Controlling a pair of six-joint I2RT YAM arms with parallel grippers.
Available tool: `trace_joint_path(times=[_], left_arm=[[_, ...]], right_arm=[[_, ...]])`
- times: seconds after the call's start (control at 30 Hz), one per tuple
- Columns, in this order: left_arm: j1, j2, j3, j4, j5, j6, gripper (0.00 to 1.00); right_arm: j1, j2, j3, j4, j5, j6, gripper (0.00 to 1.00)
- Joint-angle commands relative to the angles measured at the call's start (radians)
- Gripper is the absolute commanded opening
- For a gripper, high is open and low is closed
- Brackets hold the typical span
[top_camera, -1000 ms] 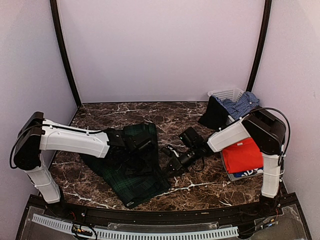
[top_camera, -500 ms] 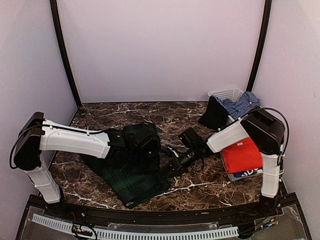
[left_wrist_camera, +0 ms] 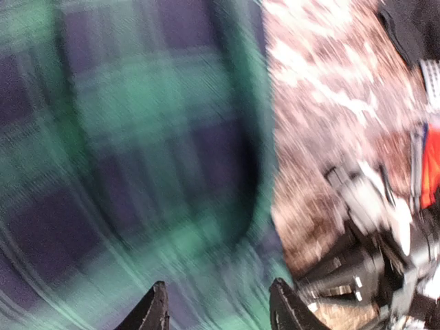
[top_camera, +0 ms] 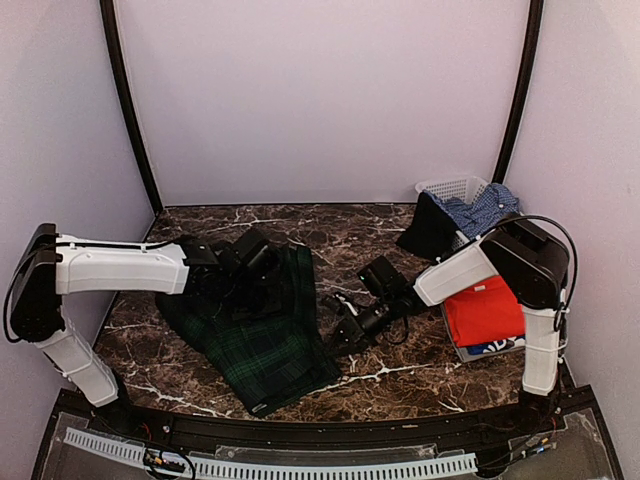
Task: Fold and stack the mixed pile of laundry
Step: Adjust the rectangle-folded skirt at the center of the board.
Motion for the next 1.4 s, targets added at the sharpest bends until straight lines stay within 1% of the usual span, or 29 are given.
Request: trace_joint_path(times=[0.0, 0.1, 0.33, 0.4, 0.47, 0.5, 0.53, 0.57, 0.6, 0.63, 0.7, 0.77, 1.0, 1.2, 1.37], left_arm=[[0.048, 0.004, -0.008, 0.003, 0.036, 0.100, 0.49], [0.048, 0.047, 0.033, 0.008, 0.073, 0.139, 0.50], [0.035, 0.130, 0.047, 0.089, 0.156, 0.143, 0.50], [0.029, 0.147, 0.054, 0.108, 0.173, 0.144, 0.48], [0.027, 0.161, 0.059, 0.125, 0.187, 0.143, 0.40], [0.026, 0.167, 0.061, 0.129, 0.189, 0.142, 0.30], [0.025, 0.167, 0.065, 0.135, 0.191, 0.142, 0.26], [0.022, 0.167, 0.067, 0.137, 0.189, 0.142, 0.17], [0.021, 0.166, 0.076, 0.135, 0.189, 0.143, 0.12], [0.018, 0.163, 0.080, 0.133, 0.189, 0.144, 0.03], [0.013, 0.152, 0.089, 0.129, 0.182, 0.147, 0.00], [0.008, 0.138, 0.095, 0.126, 0.178, 0.149, 0.00], [-0.002, 0.103, 0.120, 0.130, 0.174, 0.156, 0.00], [-0.001, 0.134, 0.119, 0.172, 0.186, 0.166, 0.00], [-0.002, 0.176, 0.095, 0.252, 0.210, 0.175, 0.00]], right_arm=[[0.000, -0.021, -0.005, 0.018, 0.001, 0.005, 0.08], [0.000, -0.015, 0.002, 0.024, -0.003, 0.009, 0.08], [0.000, -0.008, 0.001, 0.030, -0.005, 0.013, 0.12], [0.000, -0.007, 0.000, 0.032, -0.005, 0.013, 0.13], [0.000, -0.006, 0.000, 0.034, -0.006, 0.013, 0.12], [0.000, -0.005, -0.001, 0.035, -0.006, 0.013, 0.11], [0.000, -0.004, 0.000, 0.037, -0.006, 0.014, 0.10], [0.000, -0.003, -0.002, 0.039, -0.007, 0.014, 0.09], [0.000, -0.001, -0.001, 0.042, -0.008, 0.016, 0.07], [0.000, 0.001, -0.002, 0.043, -0.009, 0.016, 0.05], [0.001, 0.005, -0.001, 0.047, -0.011, 0.017, 0.02], [0.001, 0.009, -0.001, 0.050, -0.014, 0.016, 0.00], [0.001, 0.012, -0.001, 0.056, -0.020, 0.019, 0.00], [0.002, 0.009, 0.000, 0.054, -0.023, 0.020, 0.00], [0.001, 0.006, -0.006, 0.059, -0.029, 0.023, 0.00]])
